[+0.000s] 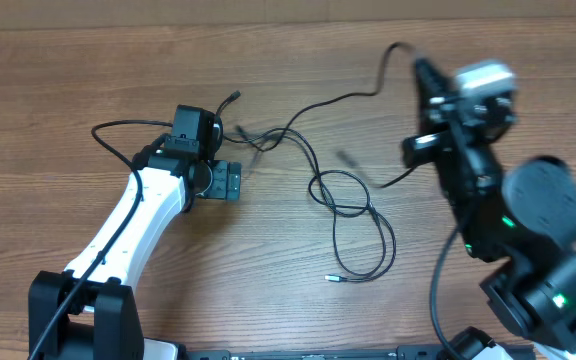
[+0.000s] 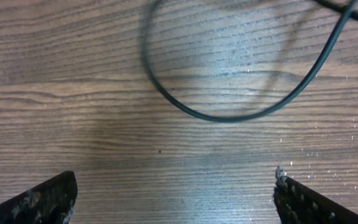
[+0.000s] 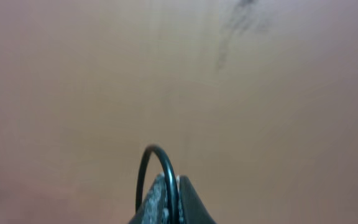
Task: Untangle cables
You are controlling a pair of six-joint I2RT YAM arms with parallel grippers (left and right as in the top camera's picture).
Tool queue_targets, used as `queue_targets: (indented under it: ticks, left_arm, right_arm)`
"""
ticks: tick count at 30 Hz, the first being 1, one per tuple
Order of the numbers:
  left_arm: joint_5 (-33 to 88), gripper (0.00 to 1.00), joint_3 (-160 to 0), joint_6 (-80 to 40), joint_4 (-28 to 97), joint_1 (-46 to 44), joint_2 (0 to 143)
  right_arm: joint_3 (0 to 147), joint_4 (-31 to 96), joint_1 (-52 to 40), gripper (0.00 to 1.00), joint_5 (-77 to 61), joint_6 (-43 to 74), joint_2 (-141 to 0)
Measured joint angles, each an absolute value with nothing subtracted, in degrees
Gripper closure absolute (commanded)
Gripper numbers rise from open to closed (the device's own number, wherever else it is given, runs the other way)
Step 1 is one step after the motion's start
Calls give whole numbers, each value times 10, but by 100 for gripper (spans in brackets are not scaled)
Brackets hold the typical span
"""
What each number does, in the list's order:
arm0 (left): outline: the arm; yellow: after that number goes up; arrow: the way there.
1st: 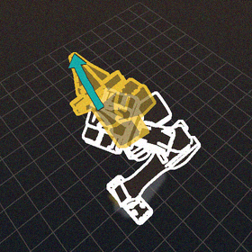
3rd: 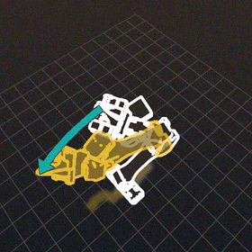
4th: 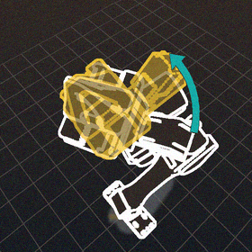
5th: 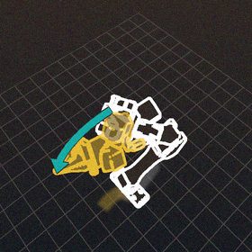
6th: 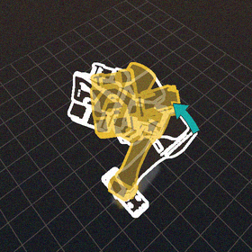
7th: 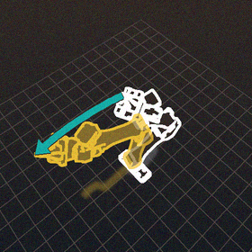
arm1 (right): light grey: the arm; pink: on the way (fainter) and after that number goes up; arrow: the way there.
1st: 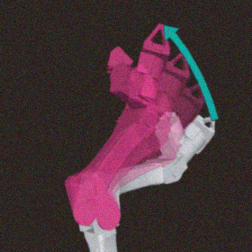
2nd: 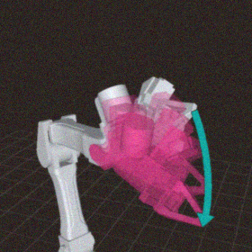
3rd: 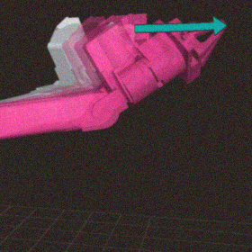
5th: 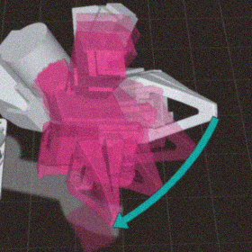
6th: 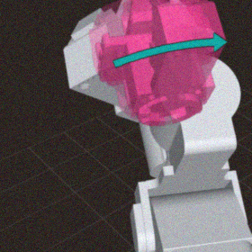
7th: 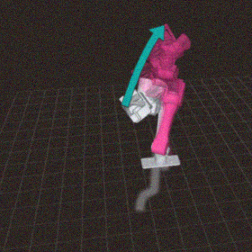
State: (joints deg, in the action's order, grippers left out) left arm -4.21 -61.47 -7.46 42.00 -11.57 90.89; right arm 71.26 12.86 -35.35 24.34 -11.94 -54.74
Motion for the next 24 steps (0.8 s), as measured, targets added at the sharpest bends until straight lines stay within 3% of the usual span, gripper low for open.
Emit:
queue_targets:
  ticks: [15,24]
  left_arm:
    - [-44,0,-614,-75,420,-116,909]
    - [-44,0,-614,-75,420,-116,909]
  right_arm:
    - [718,-163,-350,96,411,-347,-513]
    - [718,-182,-213,96,438,-438,-550]
